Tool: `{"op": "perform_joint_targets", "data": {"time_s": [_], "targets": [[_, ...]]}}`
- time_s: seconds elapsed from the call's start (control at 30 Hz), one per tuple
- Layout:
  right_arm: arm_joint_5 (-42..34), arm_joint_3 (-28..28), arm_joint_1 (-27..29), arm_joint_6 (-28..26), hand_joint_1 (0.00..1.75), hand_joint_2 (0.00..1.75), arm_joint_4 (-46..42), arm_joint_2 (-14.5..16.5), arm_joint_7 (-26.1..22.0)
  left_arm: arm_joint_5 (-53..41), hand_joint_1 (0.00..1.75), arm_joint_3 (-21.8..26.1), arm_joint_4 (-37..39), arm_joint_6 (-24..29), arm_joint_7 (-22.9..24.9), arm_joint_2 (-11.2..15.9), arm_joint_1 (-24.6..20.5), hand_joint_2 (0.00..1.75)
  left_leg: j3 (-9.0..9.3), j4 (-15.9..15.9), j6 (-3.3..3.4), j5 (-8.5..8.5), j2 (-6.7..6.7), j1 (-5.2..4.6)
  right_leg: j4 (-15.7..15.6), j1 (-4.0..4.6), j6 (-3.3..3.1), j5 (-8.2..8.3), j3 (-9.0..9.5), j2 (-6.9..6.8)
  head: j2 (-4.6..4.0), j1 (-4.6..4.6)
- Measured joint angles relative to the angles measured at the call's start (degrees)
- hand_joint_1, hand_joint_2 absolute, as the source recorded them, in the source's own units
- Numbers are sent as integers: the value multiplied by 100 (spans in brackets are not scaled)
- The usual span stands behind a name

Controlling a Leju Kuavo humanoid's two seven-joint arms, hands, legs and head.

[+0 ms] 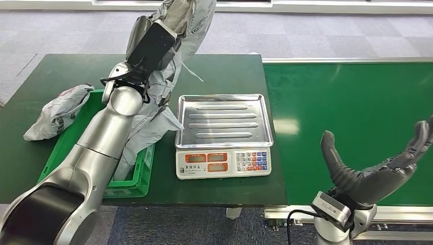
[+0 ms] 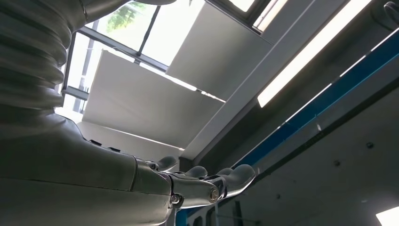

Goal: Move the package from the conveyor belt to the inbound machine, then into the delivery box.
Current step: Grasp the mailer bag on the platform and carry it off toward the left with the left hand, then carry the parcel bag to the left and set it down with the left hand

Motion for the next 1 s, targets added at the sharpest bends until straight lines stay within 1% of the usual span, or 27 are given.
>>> {"op": "perform_joint_targets", "data": {"time_s": [0.1,0.17,0.2,0.23,0.3,0.33,0.4,0.43,0.47,0.53,0.6,0.63,0.7,0.77,0.87,0.9,1.0], "targets": [[54,-28,50,0,0,175,-37,1,0,98,175,99,-185,245,-185,44,106,175,-1,0,0,0,-1,-1,0,0,0,0,0,1,0,0],[110,-56,143,0,0,175,-109,2,-1,103,175,235,-474,661,-408,132,259,175,-2,-1,0,-1,1,0,0,1,0,0,-2,3,0,0],[132,-73,205,0,0,175,-158,2,-1,-29,175,324,-661,977,-491,210,351,175,-2,-3,-2,-2,3,0,1,2,-1,-1,-3,5,0,0],[143,-91,274,0,0,175,-208,2,-1,-325,175,421,-864,1350,-514,309,453,175,-1,-5,-4,-4,7,0,1,4,-3,-2,-4,8,0,-1],[128,-128,401,0,0,175,-294,2,0,-1378,175,676,-1322,2054,-439,520,712,175,5,-12,-9,-7,16,0,1,7,-10,-7,-5,17,0,-1],[110,-146,451,0,0,175,-318,2,1,-2015,175,862,-1566,2279,-392,611,880,175,9,-15,-11,-8,19,0,1,8,-14,-11,-5,20,-1,-1],[95,-173,512,0,0,175,-335,2,1,-2927,175,1312,-1989,2437,-369,734,1277,175,16,-21,-13,-10,22,0,1,8,-22,-21,-2,20,-1,-1],[114,-183,533,0,0,175,-335,2,1,-3045,175,1532,-2123,2365,-327,772,1500,175,21,-23,-15,-13,22,0,1,7,-24,-26,2,18,-1,-1],[141,-194,550,0,0,175,-335,2,0,-2935,175,1717,-2193,2155,-253,802,1725,175,28,-26,-17,-17,23,-1,1,5,-24,-31,7,17,-1,-1],[171,-235,586,0,0,175,-335,2,0,-2265,175,2000,-2153,1287,-145,876,2198,175,44,-29,-21,-26,24,-1,1,3,-24,-38,19,18,0,-1],[131,-291,627,0,0,175,-335,0,1,-1647,175,2153,-1943,411,-260,967,2666,175,46,-29,-23,-29,24,-2,1,5,-24,-40,22,18,0,-1],[104,-313,643,0,0,175,-335,-2,2,-1482,175,2189,-1831,162,-343,1011,2877,175,42,-29,-23,-28,23,-1,1,6,-24,-40,20,17,0,-1],[58,-345,662,0,0,175,-331,-9,1,-1301,175,2227,-1690,-109,-430,1070,3272,175,40,-29,-23,-28,24,-1,1,3,-24,-39,18,20,0,-2],[29,-362,673,0,0,175,-326,-18,1,-1200,175,2256,-1639,-271,-453,1113,3609,175,40,-28,-22,-31,26,-1,1,0,-24,-39,14,25,0,-2],[18,-367,679,0,0,175,-310,-29,2,-1069,175,2295,-1636,-496,-453,1158,3924,175,37,-28,-21,-35,24,-2,0,-1,-22,-42,13,24,0,-2],[14,-367,679,0,0,175,-299,-33,2,-966,172,2303,-1674,-661,-472,1172,4018,175,38,-28,-22,-39,23,-2,0,-1,-22,-44,15,23,0,-2],[-21,-367,680,0,0,175,-259,-50,2,-463,138,2315,-1903,-1340,-725,1217,4358,175,41,-28,-25,-46,22,-2,0,0,-25,-50,17,23,0,-2]]}}
